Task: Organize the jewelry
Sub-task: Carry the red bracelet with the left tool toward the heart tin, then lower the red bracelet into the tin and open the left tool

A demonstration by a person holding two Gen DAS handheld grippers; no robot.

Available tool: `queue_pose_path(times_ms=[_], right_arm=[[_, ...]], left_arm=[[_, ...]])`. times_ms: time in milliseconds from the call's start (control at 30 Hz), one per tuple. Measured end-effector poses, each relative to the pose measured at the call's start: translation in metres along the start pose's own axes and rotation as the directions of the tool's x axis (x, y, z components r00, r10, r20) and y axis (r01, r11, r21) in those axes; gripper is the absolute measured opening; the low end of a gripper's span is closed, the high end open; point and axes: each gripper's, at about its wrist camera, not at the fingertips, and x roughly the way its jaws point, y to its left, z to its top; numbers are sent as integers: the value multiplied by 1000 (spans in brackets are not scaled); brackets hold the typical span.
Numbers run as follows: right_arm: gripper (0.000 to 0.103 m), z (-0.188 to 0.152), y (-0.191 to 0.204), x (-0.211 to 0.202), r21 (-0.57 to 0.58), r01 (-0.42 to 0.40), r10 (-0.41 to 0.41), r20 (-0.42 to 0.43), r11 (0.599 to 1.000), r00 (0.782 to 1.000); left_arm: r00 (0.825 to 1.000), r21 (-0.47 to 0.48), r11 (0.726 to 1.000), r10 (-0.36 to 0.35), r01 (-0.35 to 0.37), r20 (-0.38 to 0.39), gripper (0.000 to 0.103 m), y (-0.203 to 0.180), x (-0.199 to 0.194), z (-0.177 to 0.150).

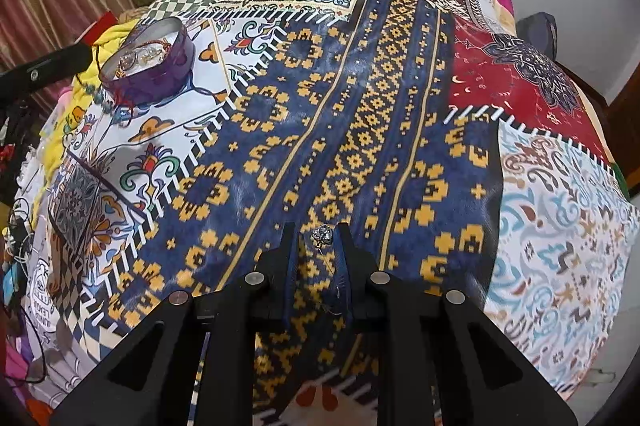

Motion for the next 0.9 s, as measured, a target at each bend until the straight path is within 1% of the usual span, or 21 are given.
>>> queue_pose_path(times_ms=[133,167,200,433,567,667,733,900], right_arm=[[15,-1,0,4,-17,9,-9,15,1000,1000],[10,0,1,5,-23,18,-18,20,1000,1000],[9,0,2,5,-29,29,-28,19,999,999],[9,11,-4,-5,15,-10,9,27,1000,1000],[9,24,-6,-26,19,-22,21,83,1000,996],[9,35,1,-43,3,-15,14,138,1000,990],[9,46,9,-54,-18,19,-15,184,1000,983],[9,74,29,-74,-51,-12,26,282,999,959]], left_arm=[[1000,-6,1000,3,-3,-15,0,3,5,-3],[1000,-8,1000,2,-2,-18,0,3,5,-3],[1000,-11,1000,2,-2,-19,0,3,6,-3],[1000,-9,1000,0,0,-1,0,4,-1,-1],[1000,-7,1000,7,-7,26,0,6,-10,3],[998,-13,1000,17,-17,52,0,9,-18,7],[997,-23,999,38,-36,73,0,14,-23,9],[994,-51,997,70,-65,89,0,31,-30,16]])
